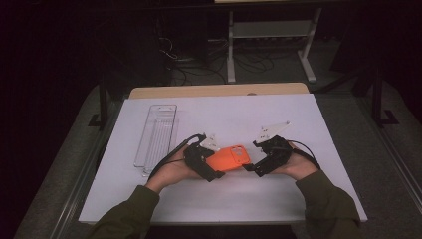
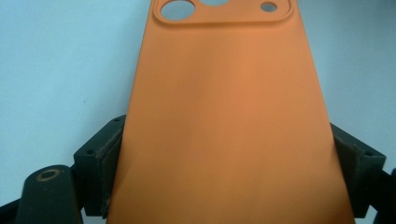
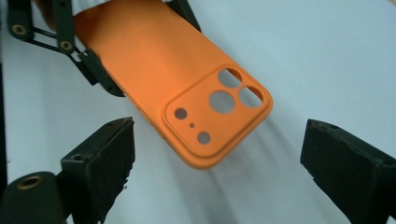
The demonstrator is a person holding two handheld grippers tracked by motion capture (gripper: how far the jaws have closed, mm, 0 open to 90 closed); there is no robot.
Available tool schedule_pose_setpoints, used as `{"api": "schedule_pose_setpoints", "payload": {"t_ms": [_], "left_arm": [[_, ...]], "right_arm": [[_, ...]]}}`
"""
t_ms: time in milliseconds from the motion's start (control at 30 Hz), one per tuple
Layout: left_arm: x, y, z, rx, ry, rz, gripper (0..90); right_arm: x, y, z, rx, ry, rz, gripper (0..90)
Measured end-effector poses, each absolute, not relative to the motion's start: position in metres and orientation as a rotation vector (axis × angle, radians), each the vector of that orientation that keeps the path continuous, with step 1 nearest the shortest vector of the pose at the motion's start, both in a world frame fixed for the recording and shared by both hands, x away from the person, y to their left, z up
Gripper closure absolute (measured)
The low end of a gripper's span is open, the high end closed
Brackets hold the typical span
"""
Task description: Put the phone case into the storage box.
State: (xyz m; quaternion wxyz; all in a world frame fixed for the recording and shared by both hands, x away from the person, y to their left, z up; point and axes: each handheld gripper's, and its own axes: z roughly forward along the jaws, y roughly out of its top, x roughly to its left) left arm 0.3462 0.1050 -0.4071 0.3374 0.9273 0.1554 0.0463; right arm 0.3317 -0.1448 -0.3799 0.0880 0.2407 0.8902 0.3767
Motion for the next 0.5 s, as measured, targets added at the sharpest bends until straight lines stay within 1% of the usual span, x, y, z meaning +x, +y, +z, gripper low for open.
{"api": "schedule_pose_setpoints", "payload": {"t_ms": [200, 433, 500], "left_arm": [[0.347, 0.106, -0.406, 2.411, 0.427, 0.132, 15.5], [0.349, 0.107, -0.406, 2.402, 0.450, 0.134, 15.5], [0.350, 0.108, -0.406, 2.410, 0.445, 0.137, 15.5]], "right_arm": [[0.327, -0.154, -0.385, 0.821, 2.589, 1.191, 7.2], [0.320, -0.160, -0.391, 0.962, 2.523, 1.186, 4.3], [0.319, -0.160, -0.392, 0.953, 2.521, 1.169, 3.4]]}}
